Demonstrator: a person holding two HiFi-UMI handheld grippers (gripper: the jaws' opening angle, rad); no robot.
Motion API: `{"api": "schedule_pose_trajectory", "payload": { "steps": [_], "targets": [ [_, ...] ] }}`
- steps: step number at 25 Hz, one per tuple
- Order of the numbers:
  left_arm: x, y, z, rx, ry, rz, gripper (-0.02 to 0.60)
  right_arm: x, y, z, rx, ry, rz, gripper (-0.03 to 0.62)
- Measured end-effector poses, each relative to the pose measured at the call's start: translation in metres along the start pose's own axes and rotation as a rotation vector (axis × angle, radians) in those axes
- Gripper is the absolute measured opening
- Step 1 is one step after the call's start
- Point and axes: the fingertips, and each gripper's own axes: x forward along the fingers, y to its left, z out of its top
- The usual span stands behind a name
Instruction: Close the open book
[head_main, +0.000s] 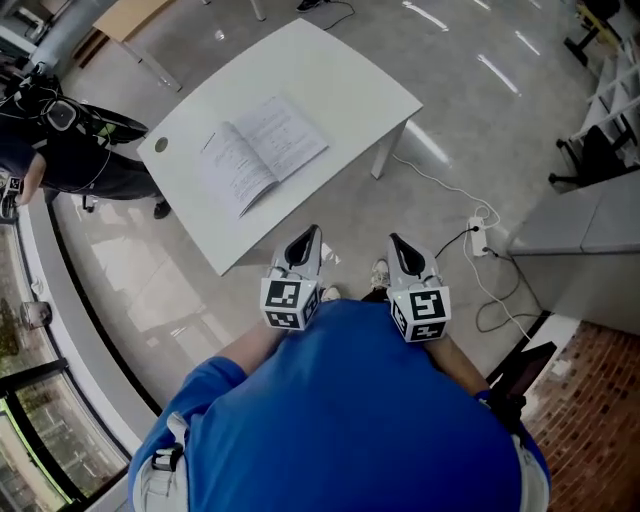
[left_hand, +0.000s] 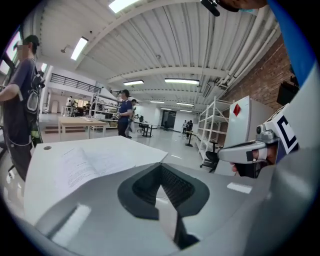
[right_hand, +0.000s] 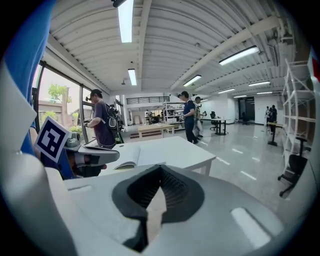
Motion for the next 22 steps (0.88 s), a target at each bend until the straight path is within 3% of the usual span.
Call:
{"api": "schedule_pose_trajectory", "payload": {
  "steps": [11, 17, 22],
  "targets": [
    [0.01, 0.014, 0.018, -0.077, -0.037, 0.368, 0.006, 0.06, -0.034, 0.026, -0.12, 0.007, 0.33, 0.003],
    [-0.015, 0.026, 0.012, -0.137, -0.047, 0.538, 0.006, 0.082, -0.018, 0.031, -0.182, 0.028, 0.476, 0.003],
    [-0.03, 0.047, 0.007, -0.174, -0.059, 0.615, 0.006, 0.1, 0.007, 0.041, -0.219, 0.026, 0.55, 0.003]
  ]
}}
